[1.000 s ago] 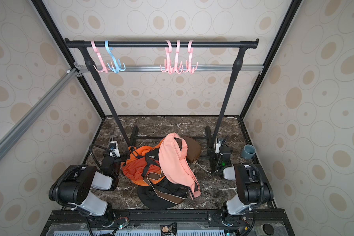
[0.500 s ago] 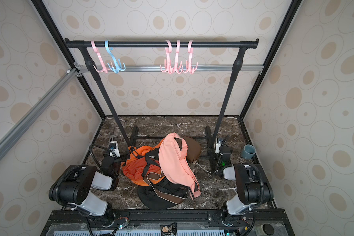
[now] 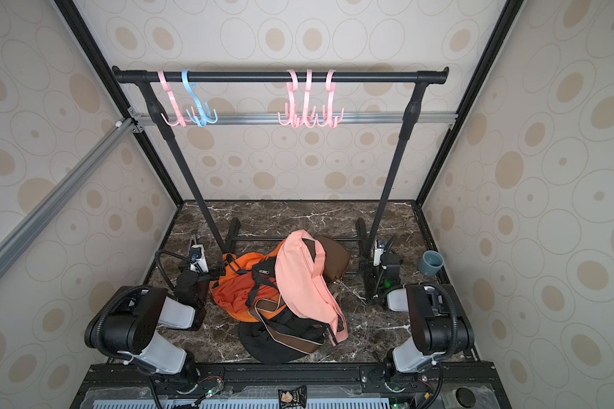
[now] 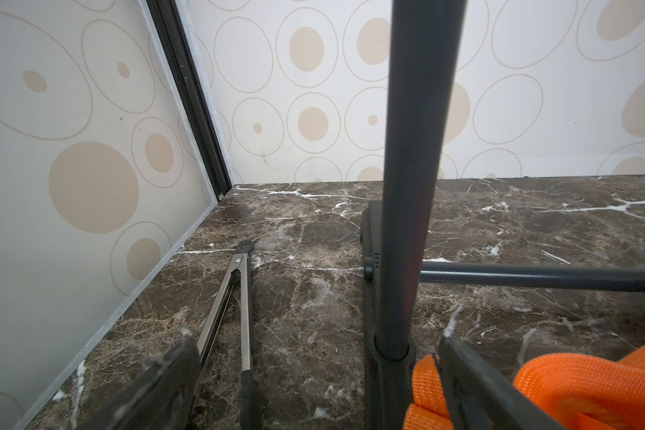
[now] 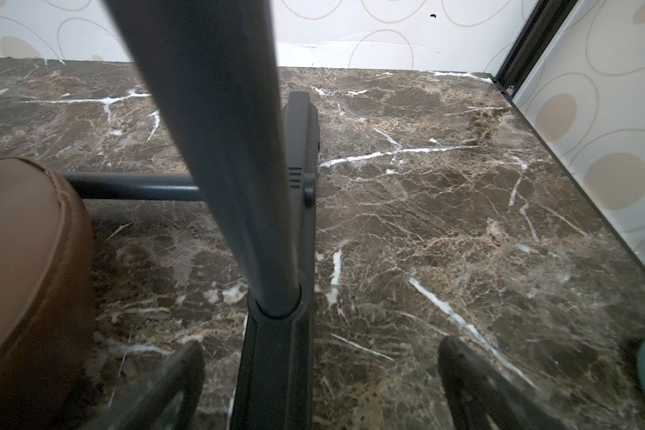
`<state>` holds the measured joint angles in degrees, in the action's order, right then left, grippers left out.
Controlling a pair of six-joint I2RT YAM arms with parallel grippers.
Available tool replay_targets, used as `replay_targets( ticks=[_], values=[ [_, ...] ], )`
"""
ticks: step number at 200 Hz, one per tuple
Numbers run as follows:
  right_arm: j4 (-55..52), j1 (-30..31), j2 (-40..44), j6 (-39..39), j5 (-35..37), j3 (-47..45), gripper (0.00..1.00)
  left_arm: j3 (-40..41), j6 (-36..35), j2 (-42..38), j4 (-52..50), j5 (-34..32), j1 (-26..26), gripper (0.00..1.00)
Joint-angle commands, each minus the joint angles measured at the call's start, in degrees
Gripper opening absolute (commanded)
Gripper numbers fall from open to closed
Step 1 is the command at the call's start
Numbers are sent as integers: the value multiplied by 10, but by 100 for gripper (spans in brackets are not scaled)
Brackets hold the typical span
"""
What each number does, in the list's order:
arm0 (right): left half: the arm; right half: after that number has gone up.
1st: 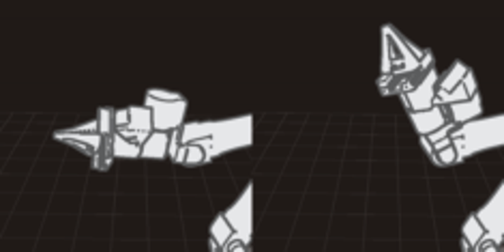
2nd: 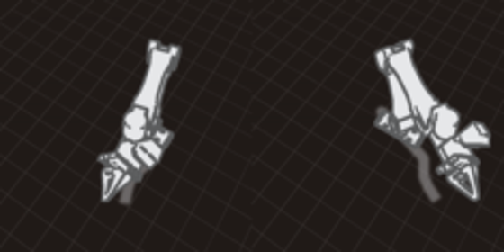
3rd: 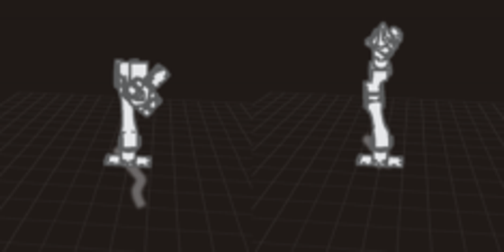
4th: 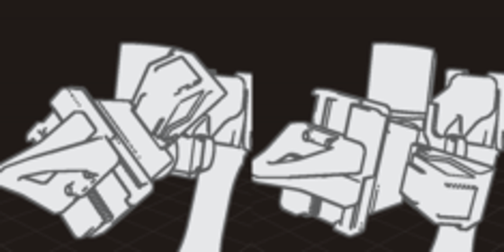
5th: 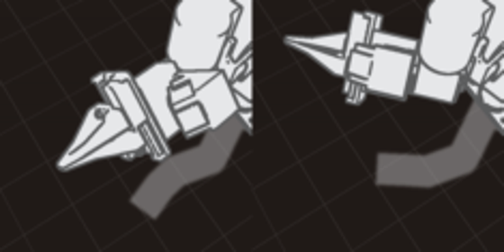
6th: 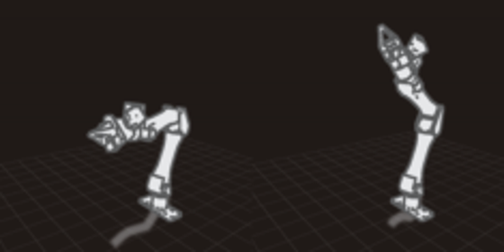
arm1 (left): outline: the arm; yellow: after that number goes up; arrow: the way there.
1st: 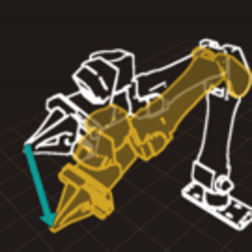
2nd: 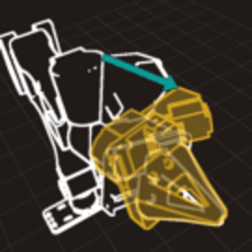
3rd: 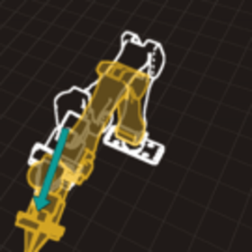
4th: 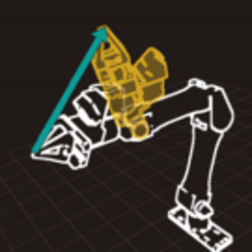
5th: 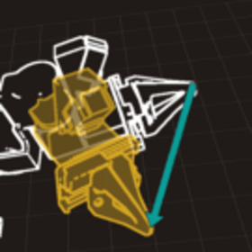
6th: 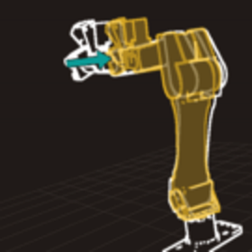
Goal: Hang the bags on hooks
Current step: Pick up the bag from the bag.
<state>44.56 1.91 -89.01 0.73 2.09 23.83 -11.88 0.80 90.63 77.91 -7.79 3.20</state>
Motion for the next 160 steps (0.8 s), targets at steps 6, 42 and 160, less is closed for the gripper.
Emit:
replay_targets(
  ticks=[6,42,160],
  values=[
    [1,2,9,6,-2,8,100,-8,-6,-1,2,3,-5,100],
    [1,2,9,7,-2,8,100,-8,-6,-1,2,3,-4,100],
    [-183,61,312,-345,-5,176,99,-241,163,-246,-399,-41,9,100]
  ],
)
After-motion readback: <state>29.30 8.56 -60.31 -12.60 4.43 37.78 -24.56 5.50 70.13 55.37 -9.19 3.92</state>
